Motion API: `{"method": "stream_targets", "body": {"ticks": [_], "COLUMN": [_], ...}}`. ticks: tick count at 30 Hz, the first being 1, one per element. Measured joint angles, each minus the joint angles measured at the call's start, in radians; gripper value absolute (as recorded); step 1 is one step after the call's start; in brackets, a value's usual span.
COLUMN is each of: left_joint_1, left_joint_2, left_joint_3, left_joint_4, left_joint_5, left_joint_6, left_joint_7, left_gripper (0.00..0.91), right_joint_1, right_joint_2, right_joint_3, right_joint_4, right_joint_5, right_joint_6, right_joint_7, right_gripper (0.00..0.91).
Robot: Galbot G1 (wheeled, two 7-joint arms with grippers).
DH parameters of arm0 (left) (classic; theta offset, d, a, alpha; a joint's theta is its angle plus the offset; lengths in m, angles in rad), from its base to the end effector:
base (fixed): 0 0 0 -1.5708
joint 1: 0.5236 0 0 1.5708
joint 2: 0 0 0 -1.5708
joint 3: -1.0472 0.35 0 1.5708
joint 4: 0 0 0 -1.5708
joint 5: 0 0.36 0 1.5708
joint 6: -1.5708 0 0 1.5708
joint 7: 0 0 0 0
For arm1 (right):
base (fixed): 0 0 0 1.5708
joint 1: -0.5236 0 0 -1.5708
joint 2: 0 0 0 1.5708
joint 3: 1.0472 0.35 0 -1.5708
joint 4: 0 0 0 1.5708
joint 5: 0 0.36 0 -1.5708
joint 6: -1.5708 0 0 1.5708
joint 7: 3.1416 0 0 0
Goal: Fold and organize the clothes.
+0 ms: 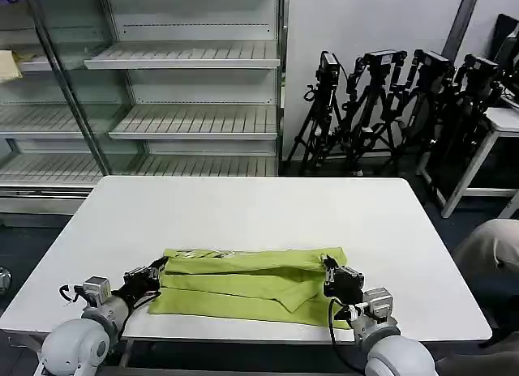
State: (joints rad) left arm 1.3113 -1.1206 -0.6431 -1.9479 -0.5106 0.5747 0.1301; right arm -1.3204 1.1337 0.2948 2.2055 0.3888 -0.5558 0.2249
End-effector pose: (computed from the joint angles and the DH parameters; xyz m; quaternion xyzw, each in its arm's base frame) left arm 0.2742 0.1305 -0.2590 -0.1001 -0.9696 0.0273 0.2216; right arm 0.2310 0.0018 -0.2221 0.1140 -0.9803 0.0367 0.1572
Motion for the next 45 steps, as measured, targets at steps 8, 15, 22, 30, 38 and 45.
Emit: {"method": "stream_targets", "body": {"ticks": [8,15,22,30,38,45], "left_joint_1": [0.0,-0.001,0.01,0.038,0.068,0.079], "left_joint_2": [0.0,0.0,-0.002,-0.025,-0.066,-0.106], "left_joint_3": [0.0,0.006,0.008,-0.013,0.0,0.047], "left_joint_4": [0.001,0.001,-0.014,-0.061,-0.126,-0.134], "left_joint_5": [0.001,0.001,0.005,0.0,-0.067,-0.102], "left_joint_6": [0.0,0.001,0.001,0.002,-0.006,-0.004], "left_joint_7": [0.0,0.0,-0.002,-0.028,-0.142,-0.252], "left_gripper": [0.02,0.02,0.907,0.907,0.907,0.907], "right_joint_1": [-0.007,-0.011,-0.013,-0.024,-0.073,-0.123], "right_joint_2": [-0.001,-0.01,-0.003,0.009,0.022,0.031], "right_joint_3": [0.006,0.013,0.011,0.033,0.107,0.162], "right_joint_4": [-0.022,-0.017,-0.038,-0.038,0.009,0.028], "right_joint_5": [-0.012,-0.018,-0.029,-0.036,-0.046,-0.056], "right_joint_6": [0.0,-0.014,-0.015,-0.004,0.017,0.038], "right_joint_7": [-0.002,-0.001,-0.009,-0.026,-0.052,-0.068], "right_gripper": [0.0,0.0,0.907,0.907,0.907,0.907]}}
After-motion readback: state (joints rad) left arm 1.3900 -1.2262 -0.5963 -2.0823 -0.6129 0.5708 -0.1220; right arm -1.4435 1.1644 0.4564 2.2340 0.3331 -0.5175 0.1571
